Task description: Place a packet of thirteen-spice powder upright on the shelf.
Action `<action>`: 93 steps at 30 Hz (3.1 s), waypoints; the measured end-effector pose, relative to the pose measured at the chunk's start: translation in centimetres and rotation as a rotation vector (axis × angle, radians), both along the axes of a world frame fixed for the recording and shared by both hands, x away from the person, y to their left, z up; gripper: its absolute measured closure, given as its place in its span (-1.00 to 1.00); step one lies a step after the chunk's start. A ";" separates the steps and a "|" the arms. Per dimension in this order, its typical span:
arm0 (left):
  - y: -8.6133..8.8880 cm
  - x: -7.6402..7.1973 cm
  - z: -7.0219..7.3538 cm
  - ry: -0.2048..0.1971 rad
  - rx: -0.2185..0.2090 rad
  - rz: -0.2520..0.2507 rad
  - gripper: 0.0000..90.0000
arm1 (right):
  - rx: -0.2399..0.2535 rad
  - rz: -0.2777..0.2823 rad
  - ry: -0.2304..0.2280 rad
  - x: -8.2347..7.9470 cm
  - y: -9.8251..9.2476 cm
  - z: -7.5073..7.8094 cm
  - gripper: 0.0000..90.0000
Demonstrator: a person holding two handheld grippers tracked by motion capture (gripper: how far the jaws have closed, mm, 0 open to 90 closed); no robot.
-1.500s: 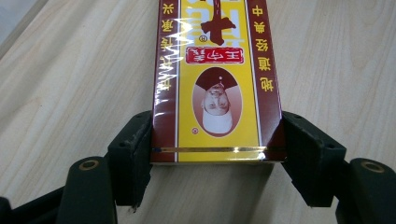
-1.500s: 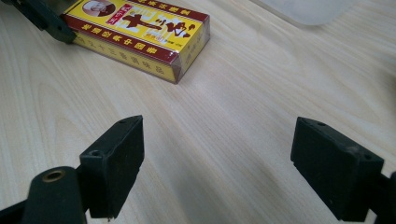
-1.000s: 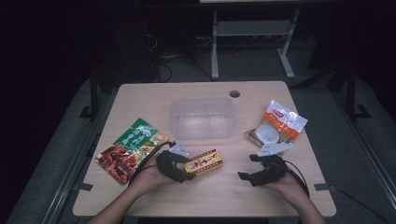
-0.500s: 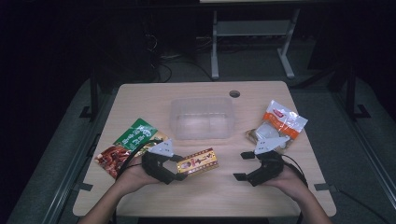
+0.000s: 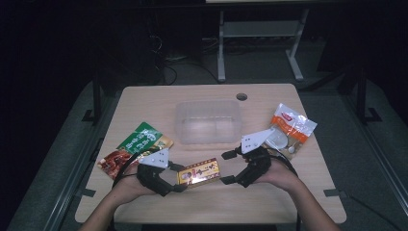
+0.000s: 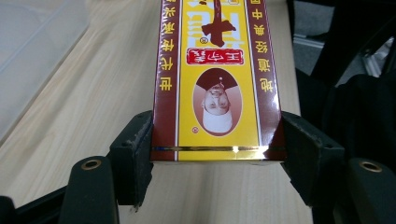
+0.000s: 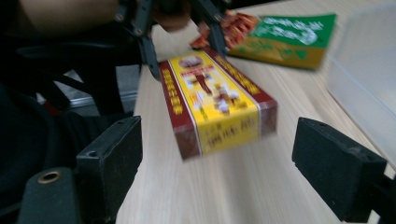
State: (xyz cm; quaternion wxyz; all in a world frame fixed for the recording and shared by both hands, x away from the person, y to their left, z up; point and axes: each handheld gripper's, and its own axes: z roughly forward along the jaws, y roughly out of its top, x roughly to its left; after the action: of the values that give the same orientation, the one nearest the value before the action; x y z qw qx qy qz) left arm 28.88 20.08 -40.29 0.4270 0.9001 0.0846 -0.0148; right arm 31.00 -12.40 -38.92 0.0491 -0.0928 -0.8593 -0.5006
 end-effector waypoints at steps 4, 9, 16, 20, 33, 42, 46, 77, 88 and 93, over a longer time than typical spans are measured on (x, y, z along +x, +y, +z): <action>0.0 -0.2 -0.2 0.005 -0.007 -0.016 -0.28 | 0.000 0.037 -0.004 0.1 0.9 -0.2 -0.64; -0.1 -0.2 -0.2 0.002 -0.018 -0.037 -0.28 | 0.006 0.046 0.013 0.0 0.9 -0.6 -0.63; -0.4 -0.4 -0.1 -0.002 -0.038 -0.051 -0.28 | -0.008 0.070 0.007 -0.3 1.4 -0.8 -0.52; -0.5 -0.3 0.0 -0.001 -0.045 -0.054 -0.28 | -0.014 0.070 0.004 -0.3 1.5 -0.9 -0.47; -0.5 -0.2 -0.2 0.025 -0.069 -0.077 -0.28 | 0.007 0.085 -0.009 -0.5 1.3 -0.6 -0.36; -0.9 0.1 -0.8 0.053 -0.058 -0.092 -0.28 | 0.040 0.079 -0.014 -0.8 1.2 -0.2 -0.32; -1.3 0.1 -1.1 0.069 -0.043 -0.097 -0.28 | 0.042 0.080 -0.034 -0.9 1.3 -0.1 -0.31; 0.0 -0.1 -2.2 0.073 0.067 0.076 -0.59 | -0.088 -0.060 -0.108 -0.7 0.7 0.7 -0.28; 1.4 -0.8 -3.1 0.049 0.043 0.173 -0.60 | -0.107 -0.095 -0.129 0.1 0.7 1.7 -0.28; 1.8 -0.8 -3.1 0.032 0.043 0.178 -0.58 | -0.107 -0.094 -0.135 0.8 0.9 2.6 -0.28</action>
State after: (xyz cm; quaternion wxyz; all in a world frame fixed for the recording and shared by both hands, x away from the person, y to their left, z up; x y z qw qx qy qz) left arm 28.09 21.86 -43.36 0.4060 0.8976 0.1715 0.0107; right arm 31.79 -11.53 -36.30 -0.0377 -0.1015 -0.8808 -0.4610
